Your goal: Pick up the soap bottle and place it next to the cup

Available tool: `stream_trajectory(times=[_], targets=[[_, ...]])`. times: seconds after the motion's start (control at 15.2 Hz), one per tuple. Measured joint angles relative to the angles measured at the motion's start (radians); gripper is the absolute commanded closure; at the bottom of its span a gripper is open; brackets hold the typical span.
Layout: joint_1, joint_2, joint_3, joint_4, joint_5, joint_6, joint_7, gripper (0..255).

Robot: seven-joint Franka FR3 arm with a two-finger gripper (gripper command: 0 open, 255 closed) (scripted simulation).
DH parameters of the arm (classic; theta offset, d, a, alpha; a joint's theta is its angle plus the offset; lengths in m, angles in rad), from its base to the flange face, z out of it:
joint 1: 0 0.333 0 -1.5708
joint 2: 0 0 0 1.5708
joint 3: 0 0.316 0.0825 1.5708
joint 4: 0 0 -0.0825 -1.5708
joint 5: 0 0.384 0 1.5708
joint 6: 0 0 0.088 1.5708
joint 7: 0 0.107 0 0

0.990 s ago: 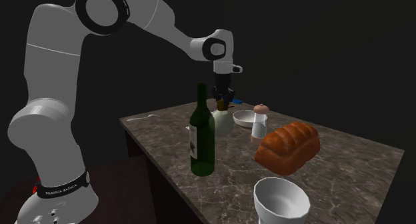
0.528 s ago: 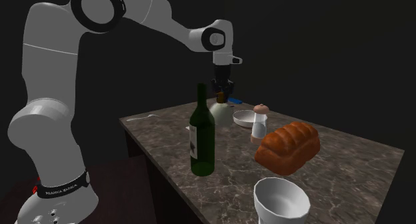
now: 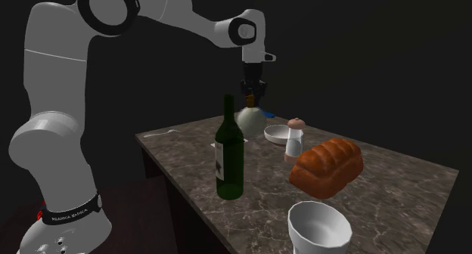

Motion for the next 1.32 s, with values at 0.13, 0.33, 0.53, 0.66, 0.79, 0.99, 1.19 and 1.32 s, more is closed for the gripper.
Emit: stream_trajectory(times=[0.13, 0.33, 0.53, 0.66, 0.79, 0.99, 1.19, 1.32], targets=[[0.001, 0.001, 0.001, 0.027, 0.000, -0.026, 0.001, 255], [0.002, -0.005, 0.001, 0.063, 0.001, -0.068, 0.001, 255], [0.003, 0.000, 0.002, 0.112, 0.001, -0.112, 0.000, 255], [0.004, 0.001, 0.002, 0.139, 0.000, -0.138, 0.000, 255], [0.005, 0.005, 0.002, 0.171, 0.000, -0.167, 0.000, 255], [0.003, 0.009, 0.001, 0.217, 0.000, -0.208, -0.005, 255], [0.006, 0.024, 0.002, 0.277, -0.002, -0.253, -0.004, 255], [0.009, 0.032, 0.003, 0.315, -0.003, -0.283, -0.002, 255]])
